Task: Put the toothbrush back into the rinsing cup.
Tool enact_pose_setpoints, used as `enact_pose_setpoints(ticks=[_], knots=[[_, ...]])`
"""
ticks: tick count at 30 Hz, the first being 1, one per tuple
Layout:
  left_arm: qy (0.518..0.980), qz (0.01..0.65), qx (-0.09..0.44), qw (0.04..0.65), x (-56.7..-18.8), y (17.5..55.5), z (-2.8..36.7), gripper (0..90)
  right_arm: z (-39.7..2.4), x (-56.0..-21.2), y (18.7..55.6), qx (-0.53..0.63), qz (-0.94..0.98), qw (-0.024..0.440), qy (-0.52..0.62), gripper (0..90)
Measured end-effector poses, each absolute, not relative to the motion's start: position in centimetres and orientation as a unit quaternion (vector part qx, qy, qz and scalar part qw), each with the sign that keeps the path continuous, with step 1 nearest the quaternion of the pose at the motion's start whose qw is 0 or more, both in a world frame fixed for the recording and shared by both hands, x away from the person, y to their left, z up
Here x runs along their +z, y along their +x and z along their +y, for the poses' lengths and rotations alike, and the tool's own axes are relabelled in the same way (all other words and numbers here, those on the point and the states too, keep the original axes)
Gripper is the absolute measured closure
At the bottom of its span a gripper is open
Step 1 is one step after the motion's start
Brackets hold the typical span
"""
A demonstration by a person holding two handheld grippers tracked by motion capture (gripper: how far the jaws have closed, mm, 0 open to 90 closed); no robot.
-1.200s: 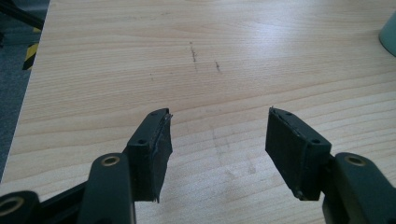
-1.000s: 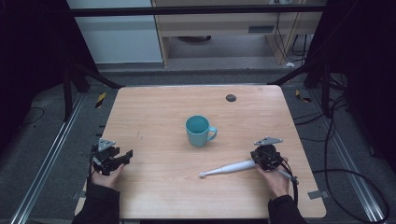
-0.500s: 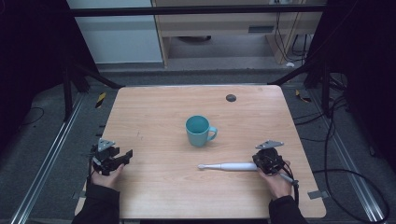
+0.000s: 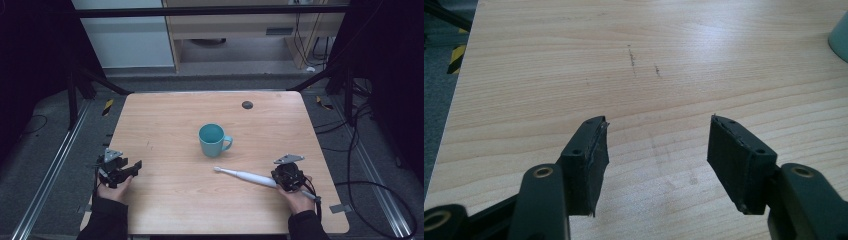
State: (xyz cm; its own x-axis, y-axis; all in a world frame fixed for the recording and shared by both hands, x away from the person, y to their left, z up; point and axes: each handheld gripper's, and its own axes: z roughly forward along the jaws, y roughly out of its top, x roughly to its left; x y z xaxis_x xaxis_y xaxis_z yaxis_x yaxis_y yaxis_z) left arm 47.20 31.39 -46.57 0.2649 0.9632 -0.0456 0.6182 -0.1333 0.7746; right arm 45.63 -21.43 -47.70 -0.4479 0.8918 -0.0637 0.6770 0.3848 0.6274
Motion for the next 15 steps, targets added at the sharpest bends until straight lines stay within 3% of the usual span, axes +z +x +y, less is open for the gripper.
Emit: enact_pose_setpoints(ticks=[15], knots=[[0.711,0.556,0.244,0.354,-46.5,47.2,31.4,40.7,-21.6,-47.7,44.4,0.268,0.812,0.196,0.481,89.4]])
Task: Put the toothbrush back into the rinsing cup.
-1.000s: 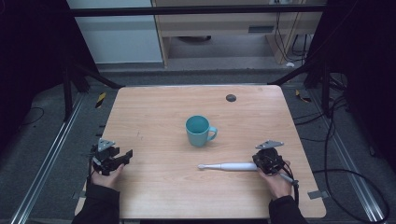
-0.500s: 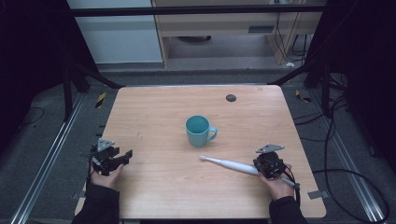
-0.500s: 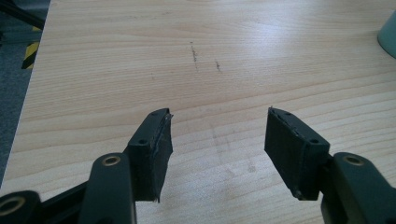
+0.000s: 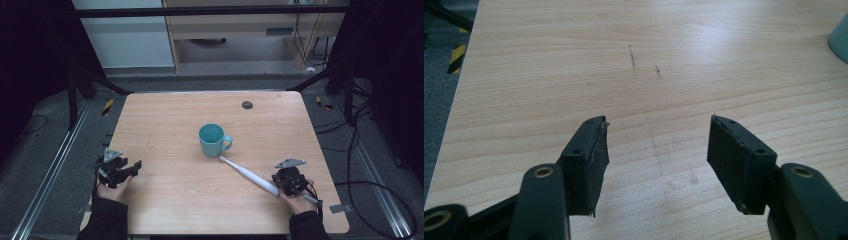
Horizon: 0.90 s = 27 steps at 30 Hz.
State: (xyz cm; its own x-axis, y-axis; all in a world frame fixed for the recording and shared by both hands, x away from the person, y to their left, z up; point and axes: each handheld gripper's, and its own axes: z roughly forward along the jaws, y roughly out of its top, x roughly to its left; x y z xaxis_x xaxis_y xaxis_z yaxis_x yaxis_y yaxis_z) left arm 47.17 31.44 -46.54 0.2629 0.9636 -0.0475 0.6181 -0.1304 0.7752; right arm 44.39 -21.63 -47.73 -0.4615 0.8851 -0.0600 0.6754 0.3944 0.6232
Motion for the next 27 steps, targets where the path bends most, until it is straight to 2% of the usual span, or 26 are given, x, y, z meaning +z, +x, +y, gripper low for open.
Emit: enact_pose_setpoints(ticks=[4,10,11,12,13,14,15,17,27], knots=[[0.712,0.556,0.244,0.354,-46.5,47.2,31.4,40.7,-21.7,-47.5,44.3,0.274,0.809,0.199,0.48,87.7],[0.711,0.557,0.242,0.355,-46.6,47.2,31.4,40.8,-21.9,-46.9,44.3,0.287,0.803,0.203,0.482,79.1],[0.712,0.555,0.243,0.354,-46.6,47.2,31.4,40.8,-22.0,-46.6,44.4,0.289,0.802,0.205,0.48,74.5],[0.712,0.555,0.243,0.354,-46.6,47.2,31.4,40.8,-22.0,-46.6,44.4,0.289,0.802,0.205,0.48,74.5],[0.713,0.555,0.243,0.353,-46.6,47.2,31.4,40.8,-21.9,-46.2,44.5,0.292,0.803,0.2,0.479,69.1],[0.713,0.555,0.243,0.353,-46.6,47.2,31.4,40.8,-21.9,-46.2,44.5,0.292,0.803,0.2,0.479,69.1],[0.713,0.555,0.243,0.353,-46.6,47.2,31.3,40.8,-21.8,-45.8,44.7,0.292,0.807,0.195,0.475,63.7],[0.713,0.555,0.243,0.353,-46.6,47.3,31.3,40.7,-21.5,-45.5,45.0,0.292,0.814,0.182,0.467,59.0],[0.715,0.554,0.242,0.35,-46.6,47.3,31.3,40.7,-19.8,-43.6,45.6,0.276,0.848,0.155,0.425,50.4]])
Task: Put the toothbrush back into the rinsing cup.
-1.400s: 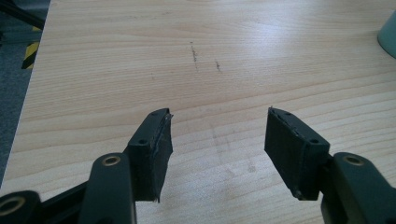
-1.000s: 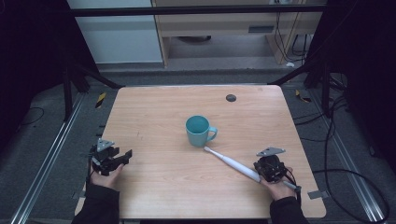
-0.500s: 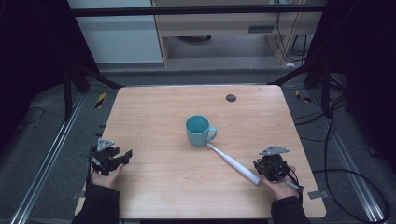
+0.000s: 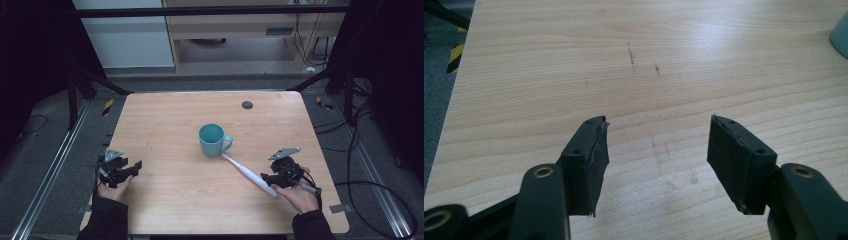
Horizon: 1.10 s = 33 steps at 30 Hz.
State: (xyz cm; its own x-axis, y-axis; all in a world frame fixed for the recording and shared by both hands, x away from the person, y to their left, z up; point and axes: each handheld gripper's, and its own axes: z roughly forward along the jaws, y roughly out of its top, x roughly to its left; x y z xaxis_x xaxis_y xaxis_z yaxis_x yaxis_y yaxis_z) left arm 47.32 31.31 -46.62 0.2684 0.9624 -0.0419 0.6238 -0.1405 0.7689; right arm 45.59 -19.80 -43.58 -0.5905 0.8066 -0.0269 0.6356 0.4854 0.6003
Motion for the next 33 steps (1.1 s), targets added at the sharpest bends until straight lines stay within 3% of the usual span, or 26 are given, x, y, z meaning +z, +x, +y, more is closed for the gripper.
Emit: enact_pose_setpoints(ticks=[18,33], knots=[[0.72,0.553,0.24,0.345,-46.8,47.4,31.3,40.4,-17.1,-44.0,47.4,0.218,0.89,0.088,0.39,50.6],[0.721,0.553,0.238,0.343,-46.8,47.5,31.3,40.3,-15.7,-45.8,48.7,0.169,0.905,0.061,0.385,53.7]])
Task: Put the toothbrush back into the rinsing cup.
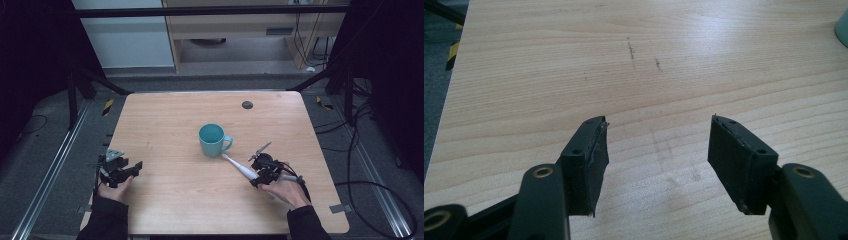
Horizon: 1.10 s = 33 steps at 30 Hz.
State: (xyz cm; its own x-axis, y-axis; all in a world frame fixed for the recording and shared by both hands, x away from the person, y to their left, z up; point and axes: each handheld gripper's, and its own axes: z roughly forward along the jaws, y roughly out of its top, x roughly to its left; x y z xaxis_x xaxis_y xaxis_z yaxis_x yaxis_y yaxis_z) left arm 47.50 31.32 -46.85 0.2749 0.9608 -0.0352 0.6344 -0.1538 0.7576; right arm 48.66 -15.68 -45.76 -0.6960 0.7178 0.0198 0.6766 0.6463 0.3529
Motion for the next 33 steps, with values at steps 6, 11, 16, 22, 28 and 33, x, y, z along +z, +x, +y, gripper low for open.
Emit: enact_pose_setpoints(ticks=[6,11,16,22,28,33], knots=[[0.721,0.553,0.238,0.342,-46.86,47.52,31.34,40.3,-15.46,-46.13,49.07,0.157,0.909,0.057,0.383,57.4],[0.721,0.555,0.237,0.342,-46.88,47.54,31.32,40.3,-15.33,-46.26,49.21,0.146,0.911,0.056,0.383,60.7],[0.721,0.555,0.236,0.342,-46.9,47.56,31.35,40.3,-15.03,-46.54,49.32,0.134,0.913,0.058,0.38,63.1],[0.721,0.555,0.236,0.341,-46.9,47.55,31.33,40.4,-14.83,-46.74,49.35,0.124,0.914,0.057,0.381,65.5],[0.721,0.555,0.236,0.342,-46.89,47.54,31.34,40.3,-14.87,-46.7,49.39,0.123,0.909,0.049,0.394,66.1],[0.721,0.554,0.237,0.342,-46.83,47.54,31.4,40.4,-14.95,-46.54,49.26,0.13,0.909,0.049,0.393,66.3]])
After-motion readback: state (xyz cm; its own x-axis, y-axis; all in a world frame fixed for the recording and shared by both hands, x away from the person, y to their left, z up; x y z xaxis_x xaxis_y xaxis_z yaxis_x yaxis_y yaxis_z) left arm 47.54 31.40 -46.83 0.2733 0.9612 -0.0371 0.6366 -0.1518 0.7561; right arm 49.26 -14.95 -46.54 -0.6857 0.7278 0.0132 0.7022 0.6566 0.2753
